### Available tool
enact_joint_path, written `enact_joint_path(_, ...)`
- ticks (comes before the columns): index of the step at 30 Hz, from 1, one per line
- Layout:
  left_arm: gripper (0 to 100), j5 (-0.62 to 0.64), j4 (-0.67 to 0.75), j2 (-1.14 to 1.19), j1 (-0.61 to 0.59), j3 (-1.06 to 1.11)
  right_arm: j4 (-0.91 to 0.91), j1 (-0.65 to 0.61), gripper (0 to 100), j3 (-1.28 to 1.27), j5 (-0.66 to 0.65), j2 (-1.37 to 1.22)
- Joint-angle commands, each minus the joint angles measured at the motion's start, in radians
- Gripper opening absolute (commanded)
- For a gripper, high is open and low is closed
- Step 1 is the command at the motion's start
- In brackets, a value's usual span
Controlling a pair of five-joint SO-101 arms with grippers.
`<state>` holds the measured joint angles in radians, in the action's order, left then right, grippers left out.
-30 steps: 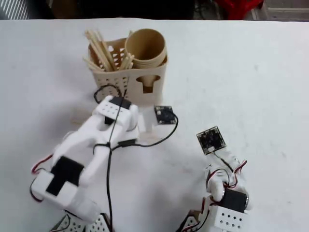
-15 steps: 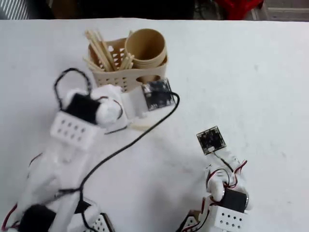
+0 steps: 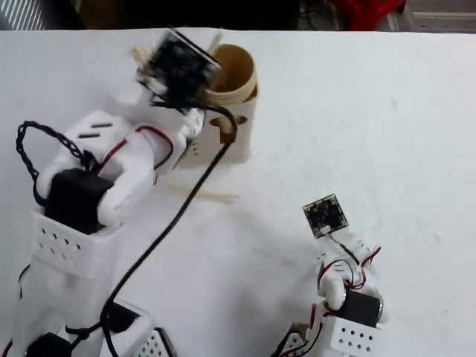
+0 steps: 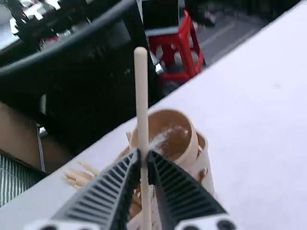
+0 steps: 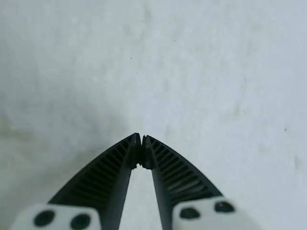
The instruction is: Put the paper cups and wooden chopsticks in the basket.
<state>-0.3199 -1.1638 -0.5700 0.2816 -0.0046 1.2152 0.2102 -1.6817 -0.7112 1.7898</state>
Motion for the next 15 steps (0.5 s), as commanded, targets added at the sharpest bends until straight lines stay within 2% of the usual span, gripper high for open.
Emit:
enact_joint_path(1, 2, 0.110, 0.267, -0.022, 0.005, -0.034, 0.004, 0.001, 1.8, -0.009, -0.003, 0.007)
enact_joint_path(7, 2, 0.117, 0.589, -0.022, 0.004, 0.038, 0.004, 0.001, 1.8, -0.009, -0.003, 0.007)
enact_joint_path(12, 2, 0.137, 0.675, -0.021, -0.028, 0.055, 0.004, 0.001, 1.8, -0.009, -0.003, 0.007)
enact_joint_path(15, 2, 0.238, 0.674, 0.008, -0.099, 0.046, 0.004, 0.001, 1.8, -0.009, -0.003, 0.007)
